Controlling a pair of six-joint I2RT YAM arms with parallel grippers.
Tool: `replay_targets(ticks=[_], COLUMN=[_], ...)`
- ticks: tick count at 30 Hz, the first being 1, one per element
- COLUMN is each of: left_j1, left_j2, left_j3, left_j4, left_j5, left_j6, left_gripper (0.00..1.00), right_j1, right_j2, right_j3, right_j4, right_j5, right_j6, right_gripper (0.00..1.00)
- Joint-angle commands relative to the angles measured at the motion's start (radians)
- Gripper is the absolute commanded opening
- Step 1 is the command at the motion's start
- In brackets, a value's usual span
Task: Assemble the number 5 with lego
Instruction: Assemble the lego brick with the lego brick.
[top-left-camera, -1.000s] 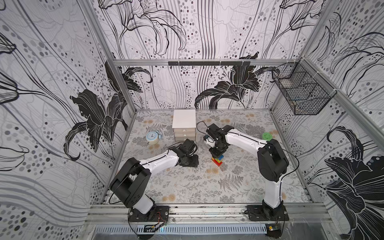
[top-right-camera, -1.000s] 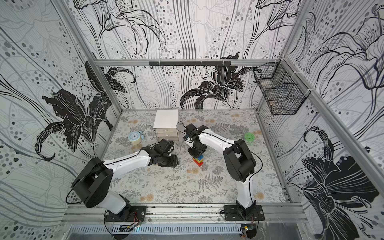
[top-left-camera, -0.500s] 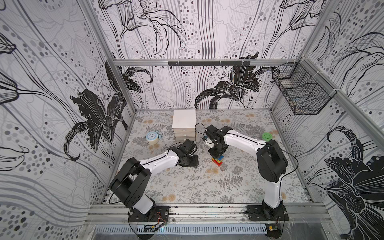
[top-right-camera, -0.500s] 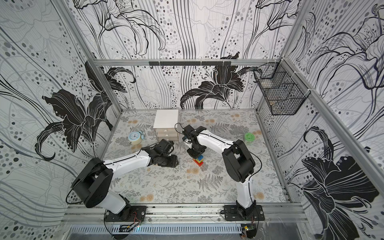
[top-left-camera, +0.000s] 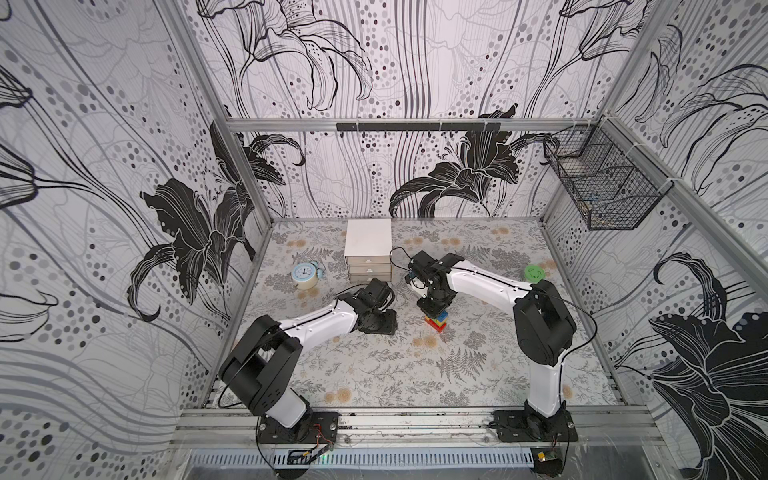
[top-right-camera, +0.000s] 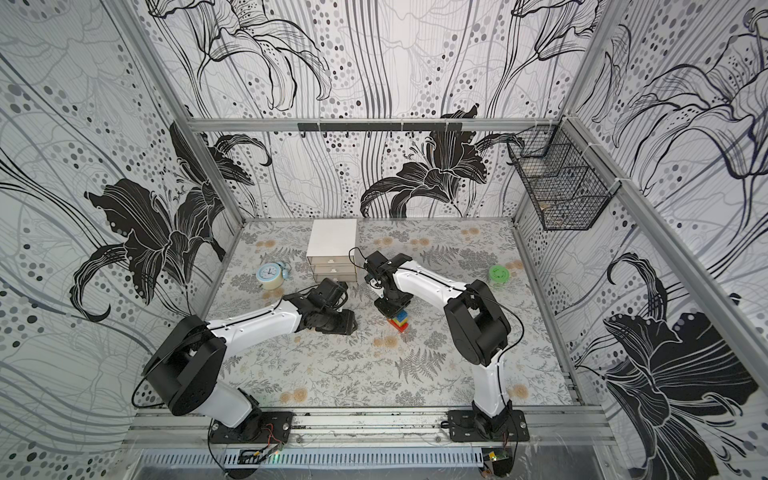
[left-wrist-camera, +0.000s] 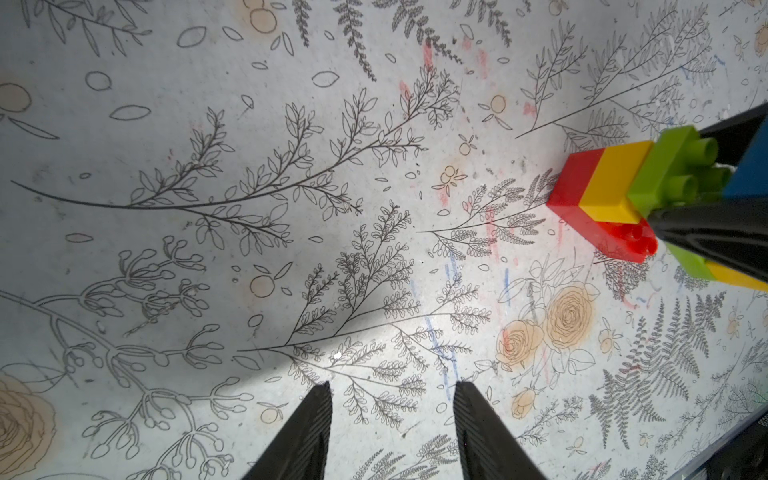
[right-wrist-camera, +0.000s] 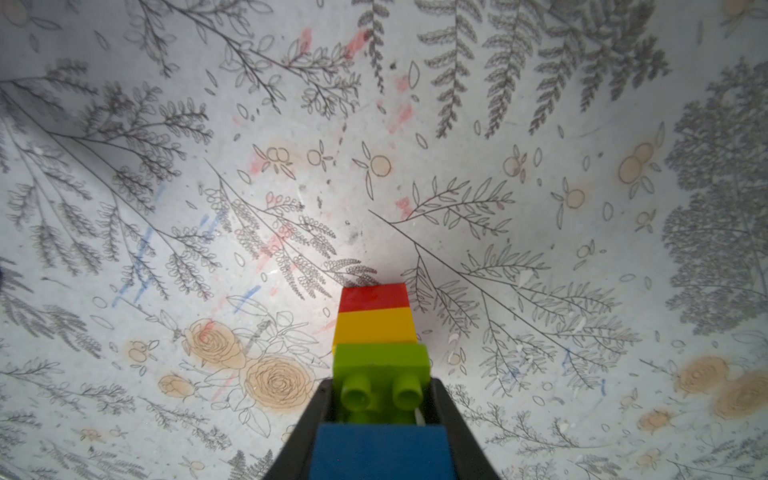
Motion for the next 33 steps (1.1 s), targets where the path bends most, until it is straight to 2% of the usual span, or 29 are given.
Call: replay_targets(ticks=[1, 22, 33], left_j1=[0.004, 0.006, 0.005], left_j2=[0.009, 0.015, 0.013], left_j3=[0.006, 0.011, 0.006], left_j4=[0.018, 0.016, 0.019], left_j5=[-0.014, -0.015, -0.015], left_j6=[0.015, 0.026, 0.028], left_gripper=[0.52, 0.51, 0.51], right_j1=[-0.001, 0.009, 0.008], right_j2=[0.027, 0.021, 0.051], right_j3=[-0.043, -0.093, -0.072], right_j4=[-0.081, -0.083, -0.108], right_j5=[0.042, 0.046, 0.051], right_j6=[-0.012, -0.105, -0.090], right_gripper=[0.26, 0.25, 0.24])
